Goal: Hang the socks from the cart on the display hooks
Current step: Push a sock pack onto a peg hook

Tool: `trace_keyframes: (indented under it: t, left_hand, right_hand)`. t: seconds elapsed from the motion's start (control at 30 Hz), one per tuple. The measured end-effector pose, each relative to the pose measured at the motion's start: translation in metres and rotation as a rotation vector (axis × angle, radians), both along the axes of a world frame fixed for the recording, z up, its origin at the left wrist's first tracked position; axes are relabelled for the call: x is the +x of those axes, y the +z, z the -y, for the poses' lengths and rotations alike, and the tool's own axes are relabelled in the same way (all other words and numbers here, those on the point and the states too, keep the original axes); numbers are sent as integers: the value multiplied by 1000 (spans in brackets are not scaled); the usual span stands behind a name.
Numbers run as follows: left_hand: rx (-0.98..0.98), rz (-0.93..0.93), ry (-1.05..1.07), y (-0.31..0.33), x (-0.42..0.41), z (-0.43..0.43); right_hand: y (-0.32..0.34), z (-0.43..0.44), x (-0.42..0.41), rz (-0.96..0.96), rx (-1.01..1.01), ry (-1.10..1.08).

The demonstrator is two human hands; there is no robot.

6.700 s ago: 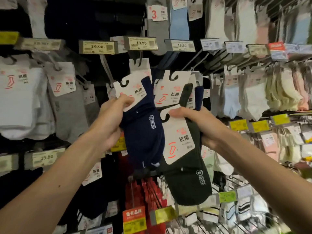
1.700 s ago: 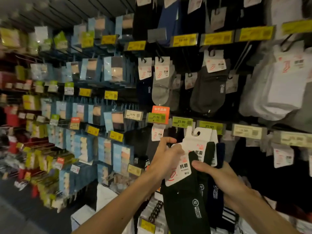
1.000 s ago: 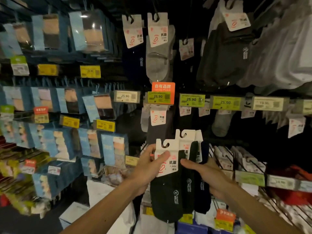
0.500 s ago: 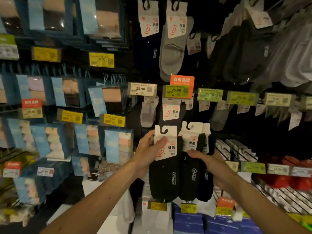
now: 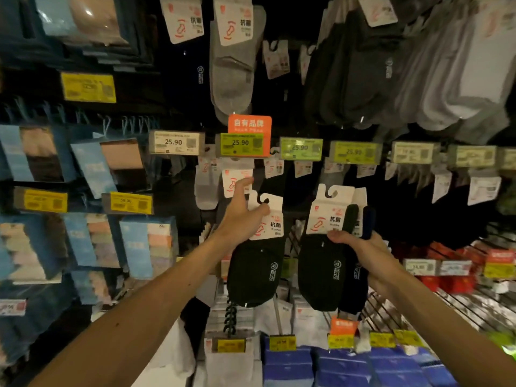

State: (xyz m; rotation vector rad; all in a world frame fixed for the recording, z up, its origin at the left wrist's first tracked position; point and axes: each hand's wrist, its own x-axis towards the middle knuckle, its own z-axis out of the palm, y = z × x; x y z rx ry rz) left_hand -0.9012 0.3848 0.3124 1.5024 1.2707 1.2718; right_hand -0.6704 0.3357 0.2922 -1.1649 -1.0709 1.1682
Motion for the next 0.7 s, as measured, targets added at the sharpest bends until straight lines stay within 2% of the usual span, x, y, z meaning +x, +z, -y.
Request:
trace_keyframes:
  t: [0.1, 0.23, 0.43, 0.7]
  left_hand:
    - [87, -107, -25, 14, 21, -14]
    - [141, -113, -63, 23, 42, -32]
    - [287, -174, 8, 23, 57, -37]
    - [509, -137, 103, 39, 62, -43]
  right_hand:
    - [8, -7, 16, -19, 0, 10]
    - [15, -14, 32, -1, 3, 11]
    - [18, -23, 49, 12, 40, 67]
    - [17, -31, 60, 17, 69, 126]
